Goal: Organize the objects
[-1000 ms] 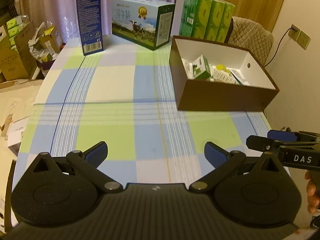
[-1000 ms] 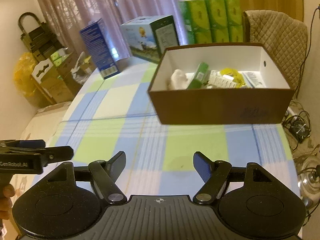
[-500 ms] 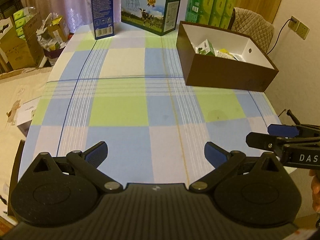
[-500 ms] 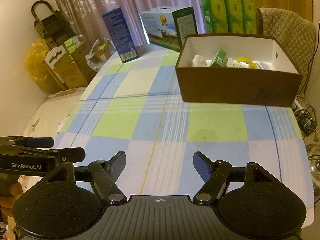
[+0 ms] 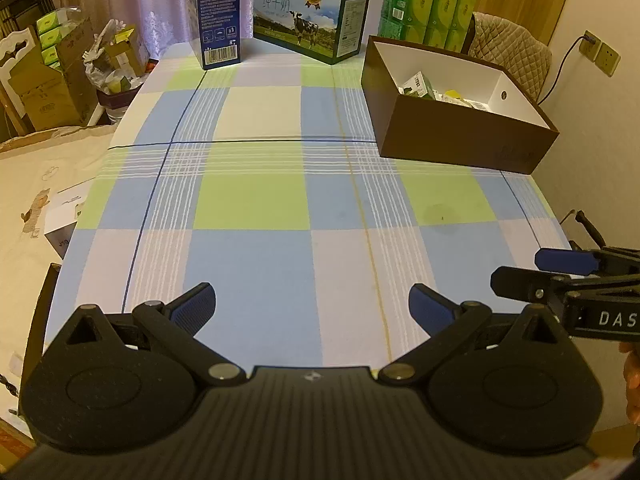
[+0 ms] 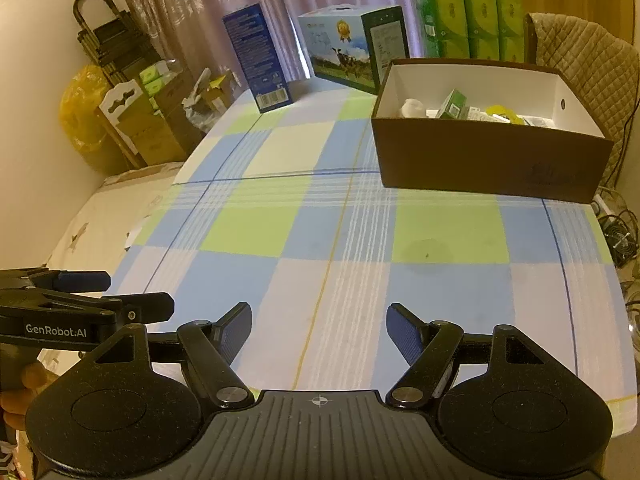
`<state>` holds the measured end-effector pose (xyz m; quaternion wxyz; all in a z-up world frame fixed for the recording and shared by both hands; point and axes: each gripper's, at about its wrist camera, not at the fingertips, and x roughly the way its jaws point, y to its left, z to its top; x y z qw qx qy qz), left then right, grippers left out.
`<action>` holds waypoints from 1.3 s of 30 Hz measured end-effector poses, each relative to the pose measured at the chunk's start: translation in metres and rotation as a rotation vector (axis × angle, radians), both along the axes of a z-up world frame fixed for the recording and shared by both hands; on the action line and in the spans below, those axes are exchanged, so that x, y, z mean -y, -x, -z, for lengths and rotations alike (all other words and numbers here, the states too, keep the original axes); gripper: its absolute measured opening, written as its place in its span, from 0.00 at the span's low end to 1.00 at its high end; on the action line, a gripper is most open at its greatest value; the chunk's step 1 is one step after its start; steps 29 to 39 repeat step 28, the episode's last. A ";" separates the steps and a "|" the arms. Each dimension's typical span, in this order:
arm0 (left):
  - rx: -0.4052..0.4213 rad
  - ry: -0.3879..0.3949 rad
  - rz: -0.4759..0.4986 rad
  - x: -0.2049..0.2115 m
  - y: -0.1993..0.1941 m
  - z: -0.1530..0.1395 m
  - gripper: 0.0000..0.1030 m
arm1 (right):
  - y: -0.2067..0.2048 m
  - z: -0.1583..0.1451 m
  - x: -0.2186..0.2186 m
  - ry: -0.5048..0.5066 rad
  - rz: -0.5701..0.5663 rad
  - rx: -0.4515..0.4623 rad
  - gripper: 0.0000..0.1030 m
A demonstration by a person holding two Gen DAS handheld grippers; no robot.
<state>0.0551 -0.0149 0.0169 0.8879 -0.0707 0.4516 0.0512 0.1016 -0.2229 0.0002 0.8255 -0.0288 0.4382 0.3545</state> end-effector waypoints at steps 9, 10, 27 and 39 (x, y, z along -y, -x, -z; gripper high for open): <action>0.003 0.000 0.000 -0.003 0.001 0.000 0.99 | 0.001 0.002 -0.005 0.007 -0.003 -0.003 0.69; 0.002 0.000 -0.001 -0.003 0.001 0.001 0.99 | 0.001 0.002 -0.005 0.007 -0.002 -0.003 0.69; -0.010 0.003 -0.001 -0.008 -0.011 0.005 0.99 | -0.005 0.008 -0.013 0.025 0.004 -0.019 0.69; -0.012 0.004 -0.001 -0.008 -0.012 0.006 0.99 | -0.006 0.008 -0.013 0.025 0.005 -0.019 0.69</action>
